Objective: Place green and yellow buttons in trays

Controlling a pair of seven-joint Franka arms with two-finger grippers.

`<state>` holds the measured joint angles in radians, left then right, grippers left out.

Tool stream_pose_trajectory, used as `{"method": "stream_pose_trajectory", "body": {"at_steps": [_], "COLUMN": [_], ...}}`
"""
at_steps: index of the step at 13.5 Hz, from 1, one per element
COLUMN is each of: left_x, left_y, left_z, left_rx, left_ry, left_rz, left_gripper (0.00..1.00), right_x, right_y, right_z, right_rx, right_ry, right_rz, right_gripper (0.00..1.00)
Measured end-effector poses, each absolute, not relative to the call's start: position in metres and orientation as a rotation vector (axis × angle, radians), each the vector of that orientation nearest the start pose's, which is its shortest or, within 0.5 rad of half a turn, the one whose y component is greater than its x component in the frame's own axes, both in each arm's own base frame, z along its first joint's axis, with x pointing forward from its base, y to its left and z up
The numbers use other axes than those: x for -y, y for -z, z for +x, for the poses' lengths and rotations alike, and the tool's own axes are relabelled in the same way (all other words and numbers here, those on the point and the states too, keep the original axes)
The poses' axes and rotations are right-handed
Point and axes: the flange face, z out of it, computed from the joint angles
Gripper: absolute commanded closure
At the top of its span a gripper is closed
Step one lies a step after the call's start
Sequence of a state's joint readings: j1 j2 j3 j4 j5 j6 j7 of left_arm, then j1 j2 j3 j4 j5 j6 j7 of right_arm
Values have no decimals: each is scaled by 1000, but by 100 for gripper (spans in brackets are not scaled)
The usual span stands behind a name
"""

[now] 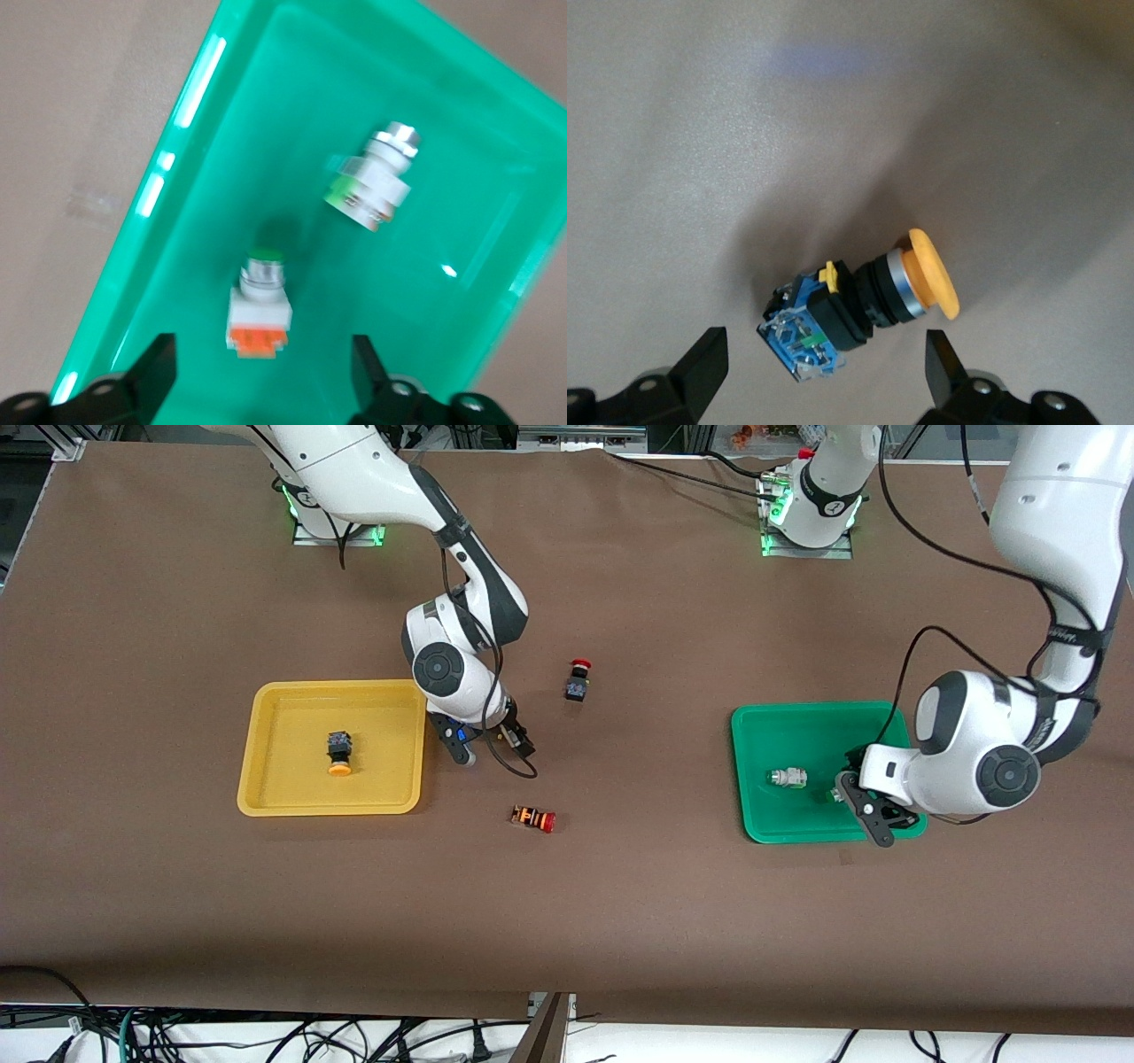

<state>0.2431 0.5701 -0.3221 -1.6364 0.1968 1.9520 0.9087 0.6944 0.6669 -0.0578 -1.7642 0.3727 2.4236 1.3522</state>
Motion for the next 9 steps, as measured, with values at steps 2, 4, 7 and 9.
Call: {"method": "stream_pose_trajectory", "body": {"at_steps": [2, 4, 7, 9], "left_x": [23, 29, 45, 63], "left_y": [-349, -409, -464, -487], "left_z": [651, 639, 630, 626], "left_rx": [-1584, -1511, -1260, -999], "left_ry": [-375, -424, -461, -443], "left_rz": [-2777, -2811, -2930, -2998], "left_gripper": [0, 0, 0, 0], "right_x": [-394, -389, -384, -383], "right_y": [-185, -181, -173, -169], "right_z": [530, 532, 533, 532], "right_rx": [-1407, -1392, -1366, -1352], "right_ry": [-263, -258, -255, -255], "right_rz": [-2672, -2686, -2705, -2715], "right_gripper": [2, 2, 19, 55]}}
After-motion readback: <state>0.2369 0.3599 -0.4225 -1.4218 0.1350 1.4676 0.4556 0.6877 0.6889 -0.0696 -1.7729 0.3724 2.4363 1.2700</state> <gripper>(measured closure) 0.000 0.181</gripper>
